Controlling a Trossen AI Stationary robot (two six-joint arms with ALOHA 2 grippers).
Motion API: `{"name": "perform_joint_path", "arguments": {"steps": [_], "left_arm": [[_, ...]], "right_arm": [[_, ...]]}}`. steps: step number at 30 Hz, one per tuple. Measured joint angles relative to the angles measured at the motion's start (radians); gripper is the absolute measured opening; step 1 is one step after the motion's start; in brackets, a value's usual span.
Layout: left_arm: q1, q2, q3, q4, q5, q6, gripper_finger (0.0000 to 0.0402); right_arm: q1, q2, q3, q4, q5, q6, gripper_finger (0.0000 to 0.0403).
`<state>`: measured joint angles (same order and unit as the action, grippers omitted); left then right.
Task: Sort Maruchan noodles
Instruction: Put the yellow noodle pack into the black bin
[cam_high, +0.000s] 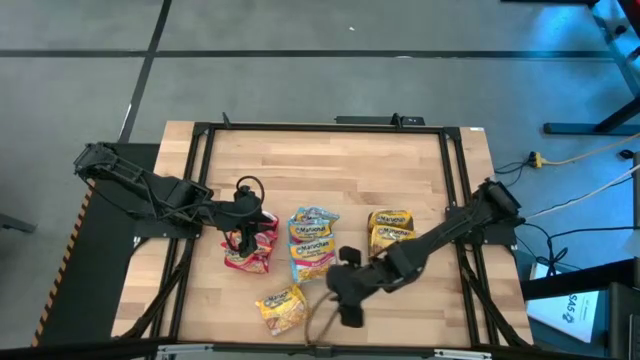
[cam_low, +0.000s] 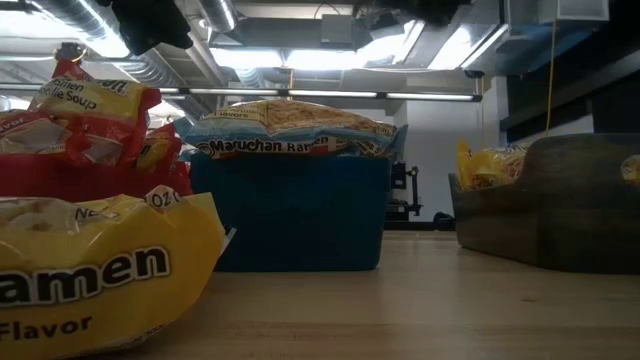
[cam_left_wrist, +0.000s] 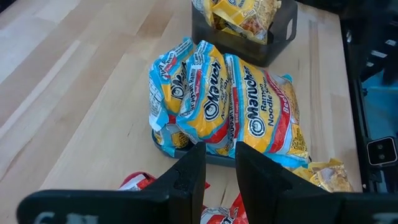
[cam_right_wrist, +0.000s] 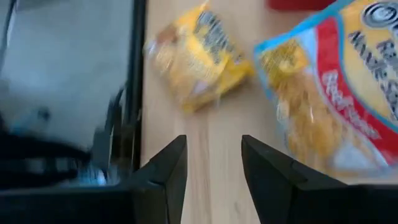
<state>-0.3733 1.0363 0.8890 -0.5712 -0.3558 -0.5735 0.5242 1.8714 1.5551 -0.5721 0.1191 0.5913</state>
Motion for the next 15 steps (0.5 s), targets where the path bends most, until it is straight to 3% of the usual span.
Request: {"name": "perform_joint_path", "arguments": {"steps": [4, 9, 15], "left_arm": [[-0.001, 0.000, 0.000, -0.013, 0.047, -0.020, 0.0080], [-0.014, -0.032, 0.001, -0.027, 0.176, -0.051, 0.0080], [-0.090, -0.117, 0.060, -0.154, 0.291, -0.068, 0.0074]], "right_arm": [[-0.031, 0.075, -0.001, 0.062, -0.043, 0.124, 0.0149], [-0.032, 0.128, 0.000, 0.215, -0.135, 0.188, 0.0149], [-0.011, 0.126, 0.003, 0.327, -0.108, 0.321, 0.0149]]}}
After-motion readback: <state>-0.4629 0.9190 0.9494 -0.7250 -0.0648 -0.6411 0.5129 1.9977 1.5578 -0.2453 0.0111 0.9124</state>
